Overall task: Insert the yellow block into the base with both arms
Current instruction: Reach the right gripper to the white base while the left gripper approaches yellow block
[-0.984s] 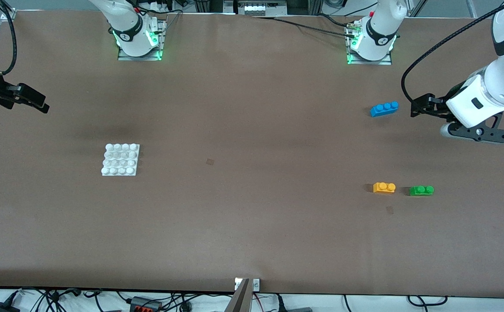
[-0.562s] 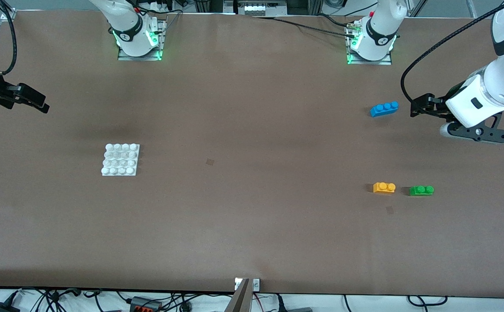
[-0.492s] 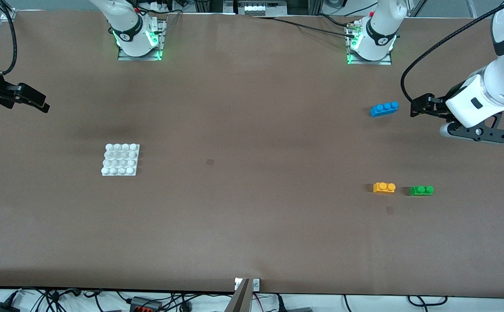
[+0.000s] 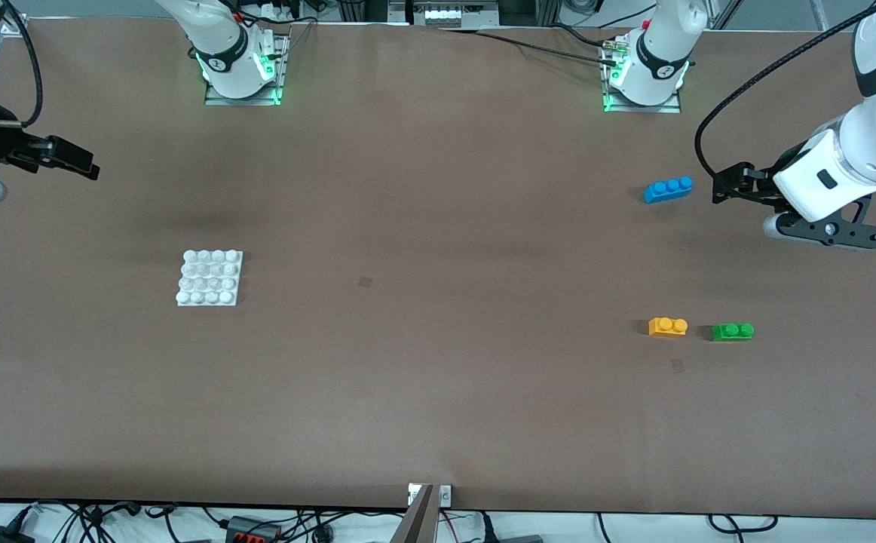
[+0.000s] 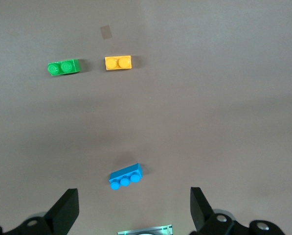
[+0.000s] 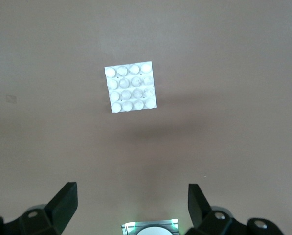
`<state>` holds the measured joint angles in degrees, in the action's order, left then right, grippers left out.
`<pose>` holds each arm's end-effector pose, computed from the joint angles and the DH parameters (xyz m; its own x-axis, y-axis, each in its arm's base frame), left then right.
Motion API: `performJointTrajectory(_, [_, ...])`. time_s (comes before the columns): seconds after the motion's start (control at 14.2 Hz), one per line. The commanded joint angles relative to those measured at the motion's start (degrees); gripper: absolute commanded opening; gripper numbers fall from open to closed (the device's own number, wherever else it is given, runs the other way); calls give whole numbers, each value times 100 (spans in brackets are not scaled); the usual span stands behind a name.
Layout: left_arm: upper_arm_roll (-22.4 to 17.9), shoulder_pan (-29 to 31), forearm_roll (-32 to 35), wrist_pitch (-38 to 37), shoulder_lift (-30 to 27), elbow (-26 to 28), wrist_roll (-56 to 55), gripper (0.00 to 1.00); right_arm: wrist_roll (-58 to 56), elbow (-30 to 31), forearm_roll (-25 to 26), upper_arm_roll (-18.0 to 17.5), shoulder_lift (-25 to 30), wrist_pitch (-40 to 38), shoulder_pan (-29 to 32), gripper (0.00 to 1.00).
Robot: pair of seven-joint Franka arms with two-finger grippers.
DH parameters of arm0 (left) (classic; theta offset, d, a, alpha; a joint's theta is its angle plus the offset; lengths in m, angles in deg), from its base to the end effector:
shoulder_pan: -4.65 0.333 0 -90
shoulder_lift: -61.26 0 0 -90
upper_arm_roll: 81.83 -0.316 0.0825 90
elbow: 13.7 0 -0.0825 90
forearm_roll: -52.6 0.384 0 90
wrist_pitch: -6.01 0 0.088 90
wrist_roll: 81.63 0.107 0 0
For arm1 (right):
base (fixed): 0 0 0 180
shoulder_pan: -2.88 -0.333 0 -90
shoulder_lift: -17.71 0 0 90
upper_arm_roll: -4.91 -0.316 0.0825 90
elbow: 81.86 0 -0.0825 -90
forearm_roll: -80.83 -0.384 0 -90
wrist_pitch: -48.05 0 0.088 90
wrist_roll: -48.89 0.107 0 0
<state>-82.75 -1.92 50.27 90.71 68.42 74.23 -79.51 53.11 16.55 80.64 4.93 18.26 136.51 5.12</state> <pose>0.5750 -0.0621 0.5633 0.9743 -0.1371 -0.1787 -0.1310 -0.9903 0.0451 0.5401 -0.0210 0.5591 0.9802 -0.1122 -0.1631 -0.1123 -0.9936 0.0087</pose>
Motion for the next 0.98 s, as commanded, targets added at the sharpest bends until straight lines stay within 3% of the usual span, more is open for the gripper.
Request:
performJointTrajectory(0.0, [-5, -12, -92, -76, 48, -232, 95, 100, 8, -112, 1, 23, -633, -119, -39, 100])
performJointTrajectory(0.21, [-14, -11, -92, -68, 57, -232, 113, 100, 26, -85, 27, 23, -1389, 256, -13, 100])
performJointTrajectory(0.63, [-14, -12, -92, -76, 57, -241, 121, 100, -755, 1072, -43, 15, -2304, 2960, 180, 100])
performJointTrajectory(0.77, [-23, -12, -92, -68, 57, -241, 121, 100, -914, 1338, -279, 15, -2550, 3702, 277, 100])
performJointTrajectory(0.91, [-23, -12, -92, -68, 65, -241, 121, 100, -1125, 1347, -674, 15, -2761, 3713, 364, 100])
